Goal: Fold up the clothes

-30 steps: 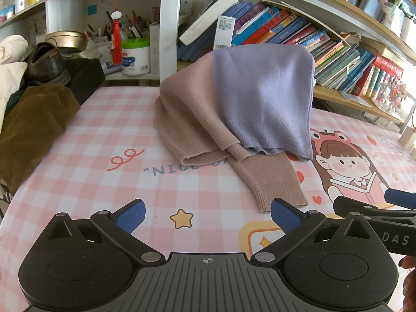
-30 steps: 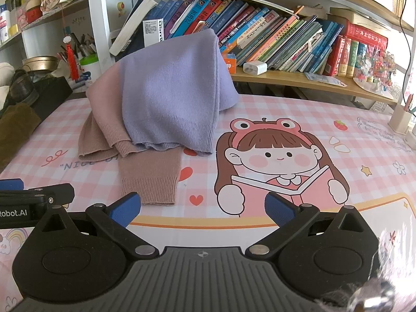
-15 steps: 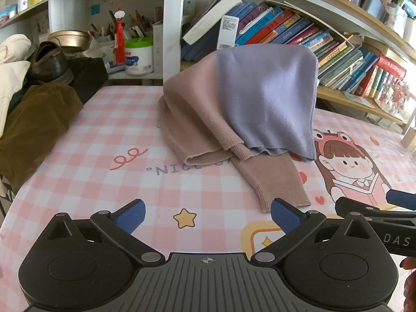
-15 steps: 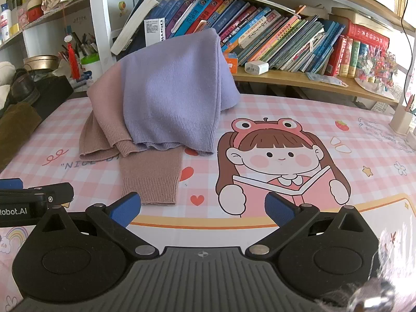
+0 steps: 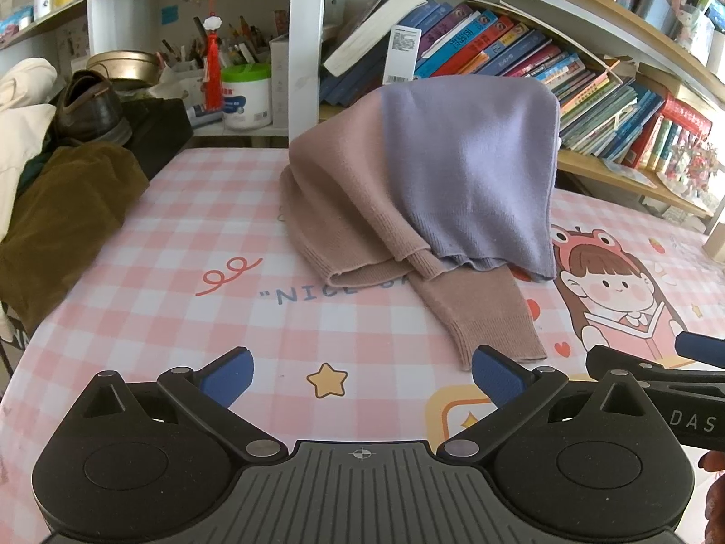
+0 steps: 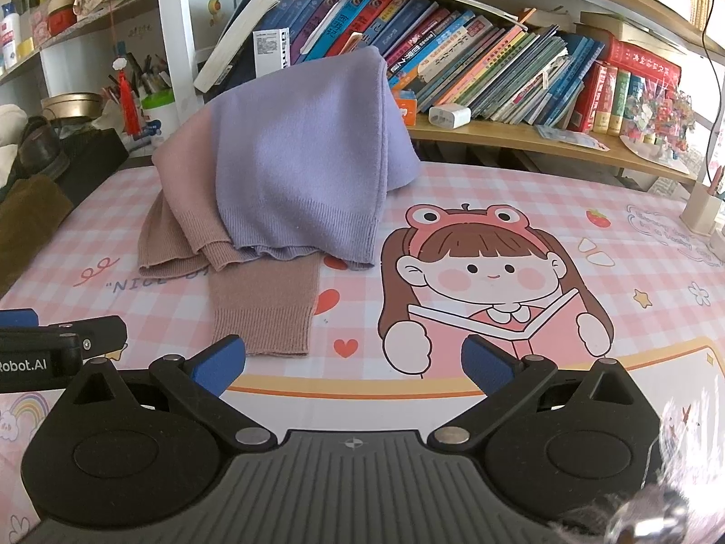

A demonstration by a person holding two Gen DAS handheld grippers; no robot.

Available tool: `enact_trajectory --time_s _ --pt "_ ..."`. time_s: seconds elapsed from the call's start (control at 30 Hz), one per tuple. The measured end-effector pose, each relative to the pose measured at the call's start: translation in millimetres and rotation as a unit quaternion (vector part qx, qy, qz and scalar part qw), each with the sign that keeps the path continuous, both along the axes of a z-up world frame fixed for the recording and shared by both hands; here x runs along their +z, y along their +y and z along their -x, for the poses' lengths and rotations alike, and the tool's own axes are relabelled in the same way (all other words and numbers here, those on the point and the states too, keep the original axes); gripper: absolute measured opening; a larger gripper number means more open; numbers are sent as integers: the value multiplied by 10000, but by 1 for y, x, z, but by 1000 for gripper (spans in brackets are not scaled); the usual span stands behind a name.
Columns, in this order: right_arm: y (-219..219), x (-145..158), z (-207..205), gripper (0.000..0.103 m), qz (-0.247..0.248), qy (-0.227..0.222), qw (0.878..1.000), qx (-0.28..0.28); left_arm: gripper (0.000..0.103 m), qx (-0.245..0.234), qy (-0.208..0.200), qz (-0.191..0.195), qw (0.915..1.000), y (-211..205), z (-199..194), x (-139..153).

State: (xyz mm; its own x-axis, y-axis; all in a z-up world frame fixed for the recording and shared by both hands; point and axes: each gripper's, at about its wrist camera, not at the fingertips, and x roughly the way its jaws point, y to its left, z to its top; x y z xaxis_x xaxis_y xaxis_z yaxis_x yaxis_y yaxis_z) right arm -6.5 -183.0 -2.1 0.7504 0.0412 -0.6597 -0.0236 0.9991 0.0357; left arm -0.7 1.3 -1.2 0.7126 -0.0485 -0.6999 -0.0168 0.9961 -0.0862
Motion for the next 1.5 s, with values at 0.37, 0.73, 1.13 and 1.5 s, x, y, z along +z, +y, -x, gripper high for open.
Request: enact_trajectory --time_s 0.37,0.73,1.13,1.5 --pt "1 -1 -1 103 4 16 10000 -31 103 -46 -3 52 10000 1 -1 0" --pt "2 -2 -2 103 7 40 10000 -53 103 -69 17 60 10000 2 -4 -1" --pt "-7 -3 -14 103 -229 31 9997 118 103 -262 30 266 9993 4 -9 -4" --pt "-40 2 -89 100 -846 -8 9953 480 103 -414 -147 510 9977 -3 -18 2"
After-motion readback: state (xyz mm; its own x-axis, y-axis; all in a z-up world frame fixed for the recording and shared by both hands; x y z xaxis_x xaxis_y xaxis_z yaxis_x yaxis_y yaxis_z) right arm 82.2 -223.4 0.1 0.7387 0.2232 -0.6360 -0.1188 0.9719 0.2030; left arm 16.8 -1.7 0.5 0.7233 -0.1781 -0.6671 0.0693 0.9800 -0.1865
